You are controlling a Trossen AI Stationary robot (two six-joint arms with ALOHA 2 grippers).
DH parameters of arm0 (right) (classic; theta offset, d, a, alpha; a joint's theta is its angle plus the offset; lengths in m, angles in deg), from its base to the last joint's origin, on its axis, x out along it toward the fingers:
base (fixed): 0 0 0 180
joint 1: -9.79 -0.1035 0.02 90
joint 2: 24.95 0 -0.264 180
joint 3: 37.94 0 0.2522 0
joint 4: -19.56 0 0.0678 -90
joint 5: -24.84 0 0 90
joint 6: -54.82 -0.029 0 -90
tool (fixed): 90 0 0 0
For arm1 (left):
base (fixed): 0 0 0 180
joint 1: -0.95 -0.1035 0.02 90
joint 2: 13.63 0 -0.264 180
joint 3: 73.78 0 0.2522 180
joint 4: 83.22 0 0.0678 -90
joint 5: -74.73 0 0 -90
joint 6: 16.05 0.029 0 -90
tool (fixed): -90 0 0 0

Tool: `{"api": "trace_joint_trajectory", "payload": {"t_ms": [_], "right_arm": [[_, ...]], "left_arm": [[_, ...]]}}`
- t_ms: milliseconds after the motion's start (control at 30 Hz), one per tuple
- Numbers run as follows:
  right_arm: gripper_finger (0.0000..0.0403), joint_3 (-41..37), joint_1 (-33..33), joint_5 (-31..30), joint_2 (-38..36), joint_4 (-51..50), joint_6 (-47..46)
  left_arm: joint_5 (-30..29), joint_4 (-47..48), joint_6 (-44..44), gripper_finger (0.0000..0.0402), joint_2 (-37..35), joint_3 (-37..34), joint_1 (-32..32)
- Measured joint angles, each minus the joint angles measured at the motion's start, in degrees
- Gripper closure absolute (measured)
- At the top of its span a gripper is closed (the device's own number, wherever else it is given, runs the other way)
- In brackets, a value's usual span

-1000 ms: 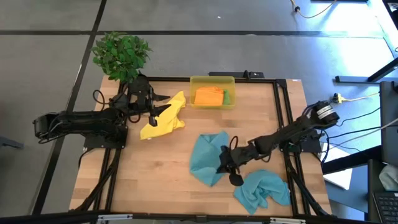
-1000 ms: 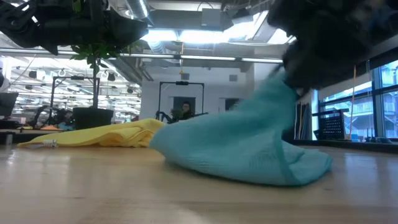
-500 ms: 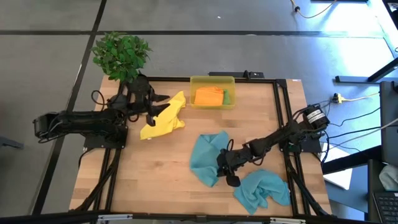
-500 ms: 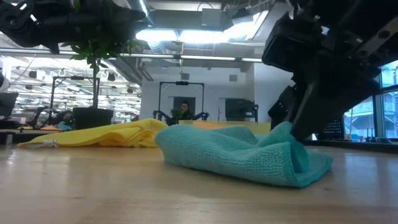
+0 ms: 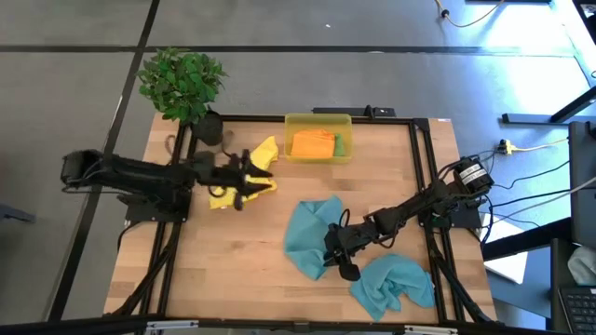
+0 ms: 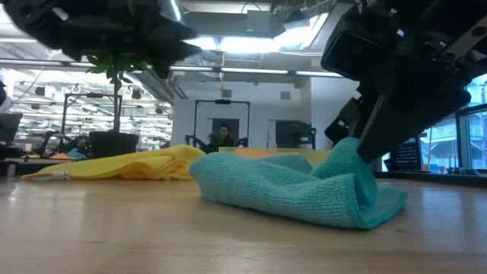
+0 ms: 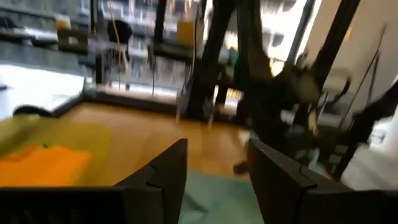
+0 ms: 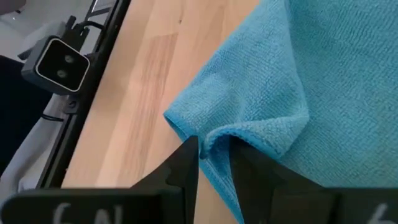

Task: Fold microfiber towels
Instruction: Fold the top blue microfiber cloth

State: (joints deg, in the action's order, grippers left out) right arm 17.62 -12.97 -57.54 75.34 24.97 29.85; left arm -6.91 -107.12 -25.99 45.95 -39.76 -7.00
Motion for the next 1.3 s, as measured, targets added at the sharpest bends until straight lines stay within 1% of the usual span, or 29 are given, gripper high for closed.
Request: {"api": "trace_joint_trajectory", "payload": {"t_ms": [67, 133, 333, 433, 533, 633, 700, 933, 1100, 1300], "right_arm": [[0.0311, 0.0, 0.0, 0.0, 0.0, -0.02, 0.02], [0.0311, 0.0, 0.0, 0.0, 0.0, -0.04, 0.02], [0.0311, 0.0, -0.15, 0.0, 0.0, -0.14, -0.28], [0.0311, 0.0, -0.44, 0.0, 0.0, -0.25, -0.2], [0.0311, 0.0, -0.42, 0.0, 0.0, -0.28, -0.23], [0.0311, 0.0, -0.42, 0.0, 0.0, -0.3, -0.15], [0.0311, 0.0, -0.42, 0.0, 0.0, -0.3, -0.2], [0.0311, 0.0, -0.42, -0.02, 0.0, -0.31, -0.22], [0.0311, 0.0, -0.42, -0.02, 0.0, -0.34, -0.23], [0.0311, 0.0, -0.42, -0.04, 0.0, -0.32, -0.24]], "left_arm": [[-2.43, 4.26, 2.28, 0.0245, 4.44, 3.61, 2.22], [-3.51, 6.83, 3.74, 0.0245, 9.5, 7.49, 3.81], [-2.84, 12.3, 10.11, 0.0245, 25.05, 18.62, 6.66], [-2.65, 15.64, 11.88, 0.0243, 32.28, 24.24, 7.34], [0.49, 18.76, 12.03, 0.0238, 38.67, 29.33, 7.24], [4.5, 19.38, 12.01, 0.0233, 43.82, 33.57, 7.19], [5.79, 20.05, 12.07, 0.023, 46.22, 36.13, 7.24], [5.88, 25.02, 13.27, 0.0227, 51.95, 42.73, 6.81], [6.57, 26.23, 13.37, 0.0227, 54.38, 43.34, 6.89], [7.19, 28.38, 13.56, 0.0227, 54.48, 43.34, 7.0]]}}
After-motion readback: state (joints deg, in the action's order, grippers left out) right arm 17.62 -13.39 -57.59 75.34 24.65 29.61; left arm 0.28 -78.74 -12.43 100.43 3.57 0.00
